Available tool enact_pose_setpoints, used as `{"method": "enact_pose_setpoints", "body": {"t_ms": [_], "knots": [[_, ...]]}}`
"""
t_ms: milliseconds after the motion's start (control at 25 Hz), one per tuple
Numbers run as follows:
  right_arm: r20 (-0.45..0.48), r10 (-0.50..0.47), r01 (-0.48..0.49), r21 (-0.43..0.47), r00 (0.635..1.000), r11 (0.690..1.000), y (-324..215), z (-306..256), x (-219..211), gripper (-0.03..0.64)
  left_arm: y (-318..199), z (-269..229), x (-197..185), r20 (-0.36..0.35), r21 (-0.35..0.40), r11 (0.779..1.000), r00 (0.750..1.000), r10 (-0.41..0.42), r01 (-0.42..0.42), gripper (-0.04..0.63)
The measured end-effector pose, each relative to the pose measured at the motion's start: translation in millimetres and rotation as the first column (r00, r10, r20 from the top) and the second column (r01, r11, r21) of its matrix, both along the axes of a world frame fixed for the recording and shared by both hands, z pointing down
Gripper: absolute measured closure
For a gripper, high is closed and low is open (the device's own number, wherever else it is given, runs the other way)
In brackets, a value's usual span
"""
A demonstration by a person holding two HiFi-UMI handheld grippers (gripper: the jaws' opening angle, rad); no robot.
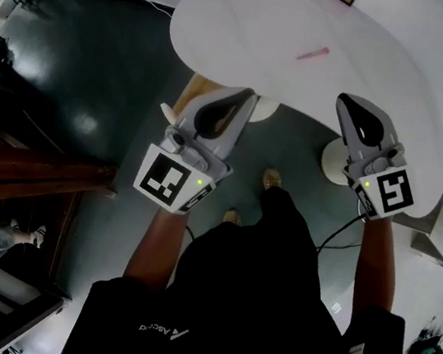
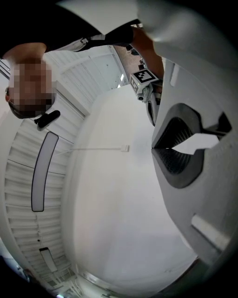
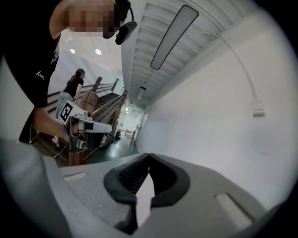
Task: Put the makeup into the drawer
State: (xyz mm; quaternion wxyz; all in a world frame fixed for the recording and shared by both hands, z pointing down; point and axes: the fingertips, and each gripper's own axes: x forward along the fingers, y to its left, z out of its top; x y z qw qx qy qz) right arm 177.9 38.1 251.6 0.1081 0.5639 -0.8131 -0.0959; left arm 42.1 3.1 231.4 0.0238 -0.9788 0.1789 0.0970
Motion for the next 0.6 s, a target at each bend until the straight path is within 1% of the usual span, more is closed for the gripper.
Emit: {"method": "enact_pose_setpoints", "body": {"t_ms": [160,320,400,600], "knots": [[-0.066,-0.057,0.053,-0.051,0.996,0.997,-30.2,13.3,34.5,0.614,-24.9,3.1,25.9,0.019,-0.005,0.999,0.999,-0.035,0.035,0.584],[-0.085,-0.118,0.108,-0.106,0.989,0.988,-65.0,33.6,68.1,0.614,-54.3,8.9,55.5,0.035,-0.015,0.996,0.996,-0.087,0.088,0.584],[-0.092,-0.149,0.136,-0.132,0.985,0.982,-81.8,45.0,83.9,0.614,-68.7,11.8,72.3,0.041,-0.020,0.993,0.993,-0.112,0.112,0.584],[-0.154,-0.236,0.203,-0.206,0.959,0.957,-118.8,79.1,117.7,0.614,-96.4,23.3,111.1,0.068,-0.022,0.985,0.984,-0.168,0.169,0.584]]}}
